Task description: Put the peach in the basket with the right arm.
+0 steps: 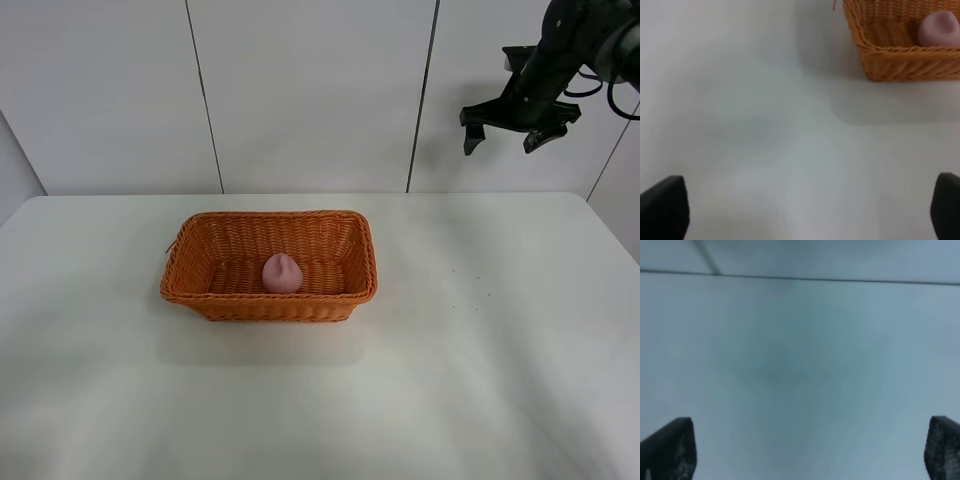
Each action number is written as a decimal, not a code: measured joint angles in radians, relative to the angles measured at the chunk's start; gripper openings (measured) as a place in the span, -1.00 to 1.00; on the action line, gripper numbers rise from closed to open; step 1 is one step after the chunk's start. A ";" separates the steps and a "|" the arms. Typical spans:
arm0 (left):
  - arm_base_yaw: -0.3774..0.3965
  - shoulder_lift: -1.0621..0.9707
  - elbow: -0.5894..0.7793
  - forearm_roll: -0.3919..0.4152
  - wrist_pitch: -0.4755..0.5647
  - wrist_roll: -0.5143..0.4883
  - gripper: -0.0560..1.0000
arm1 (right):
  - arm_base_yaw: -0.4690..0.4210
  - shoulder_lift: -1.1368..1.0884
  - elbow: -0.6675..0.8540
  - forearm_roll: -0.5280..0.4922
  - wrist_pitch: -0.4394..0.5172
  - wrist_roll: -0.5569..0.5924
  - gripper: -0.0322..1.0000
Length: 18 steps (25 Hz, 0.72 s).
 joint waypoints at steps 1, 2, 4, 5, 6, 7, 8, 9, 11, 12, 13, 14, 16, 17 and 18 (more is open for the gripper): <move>0.000 0.000 0.000 0.000 0.000 0.000 0.99 | -0.005 0.000 0.000 0.001 0.000 0.000 0.41; 0.000 0.000 0.000 0.000 0.000 0.000 0.99 | -0.006 0.000 0.000 0.002 0.000 0.000 0.41; 0.000 0.000 0.000 0.000 0.000 0.000 0.99 | -0.003 -0.002 0.013 0.011 -0.001 -0.003 0.41; 0.000 0.000 0.000 0.000 0.000 0.000 0.99 | 0.001 -0.006 0.025 0.011 -0.001 -0.008 0.41; 0.000 0.000 0.000 0.000 0.000 0.000 0.99 | 0.002 -0.012 0.038 0.011 -0.001 -0.010 0.41; 0.000 0.000 0.000 0.000 0.000 0.000 0.99 | 0.003 -0.020 0.057 0.011 -0.001 -0.014 0.41; 0.000 0.000 0.000 0.000 0.000 0.000 0.99 | 0.003 -0.029 0.080 0.011 -0.001 -0.016 0.41; 0.000 0.000 0.000 0.000 0.000 0.000 0.99 | 0.003 -0.046 0.102 0.011 -0.001 -0.018 0.41; 0.000 0.000 0.000 0.000 0.000 0.000 0.99 | 0.003 -0.095 0.170 0.011 -0.001 -0.020 0.41; 0.000 0.000 0.000 0.000 0.000 0.000 0.99 | 0.003 -0.123 0.211 0.011 -0.001 -0.021 0.41; 0.000 0.000 0.000 0.000 0.000 0.000 0.99 | 0.003 -0.162 0.250 0.017 -0.002 -0.022 0.41; 0.000 0.000 0.000 0.000 0.000 0.000 0.99 | 0.003 -0.208 0.303 0.017 -0.002 -0.024 0.41; 0.000 0.000 0.000 0.000 0.000 0.000 0.99 | 0.003 -0.306 0.413 0.017 -0.003 -0.026 0.41; 0.000 0.000 0.000 0.000 0.000 0.000 0.99 | 0.003 -0.364 0.480 0.017 -0.003 -0.026 0.41; 0.000 0.000 0.000 0.000 0.000 0.000 0.99 | 0.003 -0.425 0.548 0.017 -0.003 -0.027 0.41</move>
